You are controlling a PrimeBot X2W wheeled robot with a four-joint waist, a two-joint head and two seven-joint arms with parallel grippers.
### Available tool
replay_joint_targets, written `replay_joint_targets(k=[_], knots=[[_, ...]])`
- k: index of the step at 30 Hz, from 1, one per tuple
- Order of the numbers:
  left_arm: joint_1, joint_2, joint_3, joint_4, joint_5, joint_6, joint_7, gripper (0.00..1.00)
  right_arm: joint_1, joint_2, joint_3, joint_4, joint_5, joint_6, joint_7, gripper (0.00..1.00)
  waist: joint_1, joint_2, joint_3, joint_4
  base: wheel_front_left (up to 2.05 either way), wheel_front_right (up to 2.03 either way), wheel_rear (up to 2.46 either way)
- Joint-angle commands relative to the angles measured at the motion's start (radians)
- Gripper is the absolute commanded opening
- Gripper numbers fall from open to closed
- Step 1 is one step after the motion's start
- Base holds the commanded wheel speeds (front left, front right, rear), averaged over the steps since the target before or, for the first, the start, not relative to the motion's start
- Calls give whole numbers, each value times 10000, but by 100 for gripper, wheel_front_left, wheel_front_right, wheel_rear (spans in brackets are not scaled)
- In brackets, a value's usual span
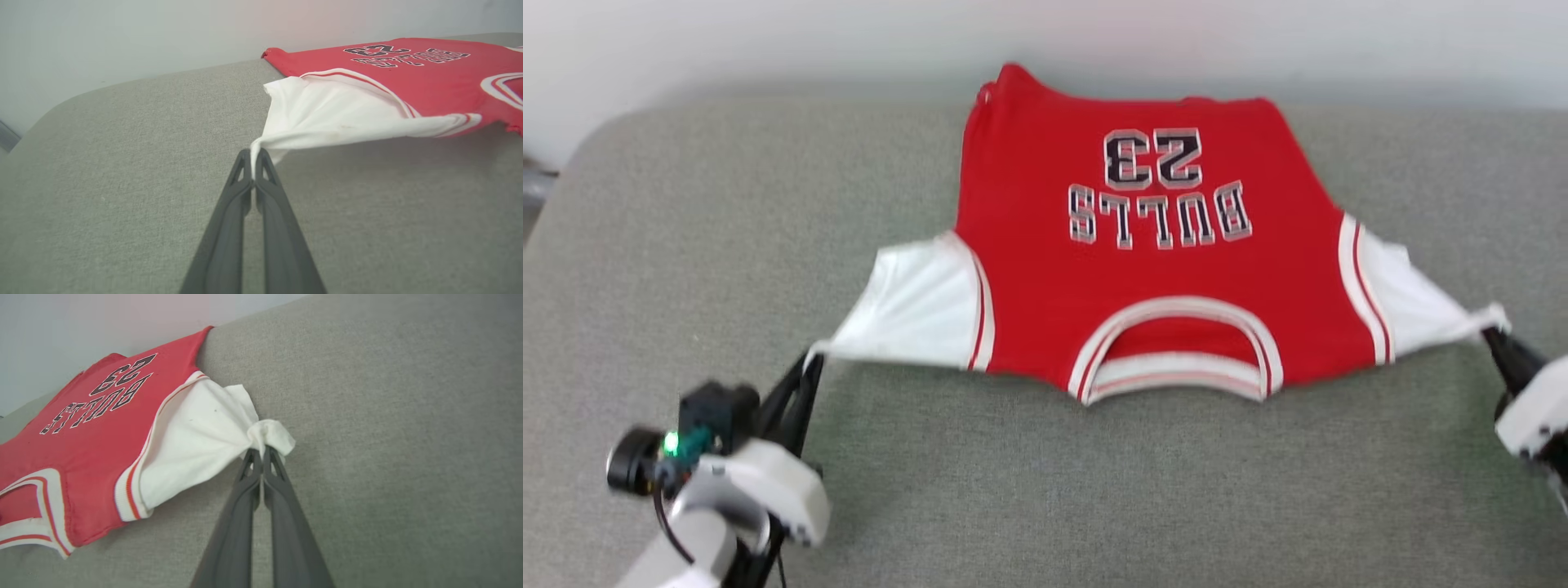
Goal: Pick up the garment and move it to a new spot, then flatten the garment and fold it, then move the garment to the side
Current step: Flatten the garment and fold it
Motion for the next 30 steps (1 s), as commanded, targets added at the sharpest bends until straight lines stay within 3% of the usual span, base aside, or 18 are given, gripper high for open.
replay_joint_targets(k=[1, 9, 17, 25, 26, 27, 30], knots=[[379, 116, 78, 0, -22, 74, -72, 0, 395, -222, 2, -109, 192, -23, 126, 0, 3, -1, -354, -26, 0, 0, 0], [1987, 496, 39, -462, -351, 161, 99, 0, 2364, -877, 201, -1228, 1296, -23, 1622, 0, 3, -1, -1120, -6, 0, 0, 0], [3697, 982, -207, -1966, -643, 464, 825, 0, 4468, -1480, 181, -3070, 2051, -22, 3532, 0, 3, -1, -1443, -77, 0, 0, 0], [4149, 1223, -508, -3201, -823, 568, 1837, 0, 5198, -1394, -506, -3883, 1906, -22, 4447, 0, 3, -1, -1321, -13, 0, 0, 0], [4091, 1243, -590, -3351, -825, 545, 1992, 0, 5124, -1379, -582, -3988, 1834, -20, 4541, 46, 3, -1, -1284, 10, 0, 0, 0], [4021, 1267, -629, -3505, -826, 526, 2133, 0, 5021, -1368, -686, -4072, 1756, -22, 4654, 100, 3, -1, -1233, 34, 0, 0, 0], [3846, 1380, -742, -4027, -798, 532, 2609, 0, 4673, -1300, -980, -4370, 1601, -19, 5174, 100, 3, -1, -1038, 145, 0, 0, 0]])
